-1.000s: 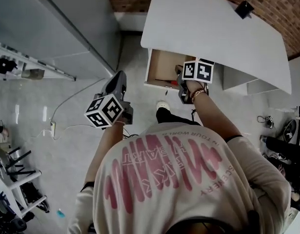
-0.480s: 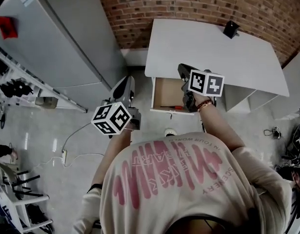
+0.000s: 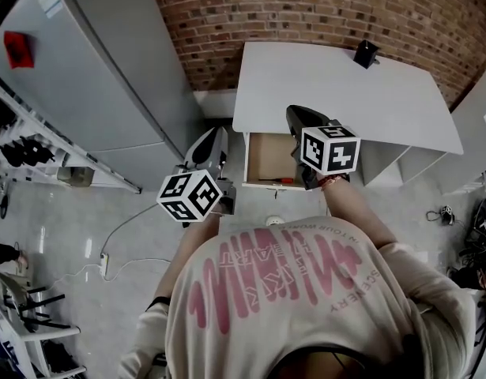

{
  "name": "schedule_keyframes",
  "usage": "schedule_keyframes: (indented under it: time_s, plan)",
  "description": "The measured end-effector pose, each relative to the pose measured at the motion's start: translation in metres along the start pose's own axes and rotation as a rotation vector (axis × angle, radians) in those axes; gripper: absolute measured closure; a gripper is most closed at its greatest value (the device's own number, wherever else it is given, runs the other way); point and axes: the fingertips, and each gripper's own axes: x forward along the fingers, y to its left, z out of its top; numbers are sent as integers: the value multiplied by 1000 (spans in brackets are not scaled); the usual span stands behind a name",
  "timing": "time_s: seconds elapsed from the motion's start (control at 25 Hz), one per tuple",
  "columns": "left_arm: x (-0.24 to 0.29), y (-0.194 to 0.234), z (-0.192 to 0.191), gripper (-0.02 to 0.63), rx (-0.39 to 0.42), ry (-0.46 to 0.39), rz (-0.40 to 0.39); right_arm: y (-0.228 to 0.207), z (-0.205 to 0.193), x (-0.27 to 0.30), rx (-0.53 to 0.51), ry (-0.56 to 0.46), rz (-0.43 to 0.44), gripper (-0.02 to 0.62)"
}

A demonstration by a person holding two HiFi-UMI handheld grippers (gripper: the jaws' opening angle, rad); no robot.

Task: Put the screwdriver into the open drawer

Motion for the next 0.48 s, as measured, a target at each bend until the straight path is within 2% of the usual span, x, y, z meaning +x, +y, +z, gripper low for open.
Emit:
schedule_keyframes:
  time_s: [0.48]
  plan:
    - [-16,-1,-19,602,-7,35,11,9,-24,-11,-1,38,-3,586]
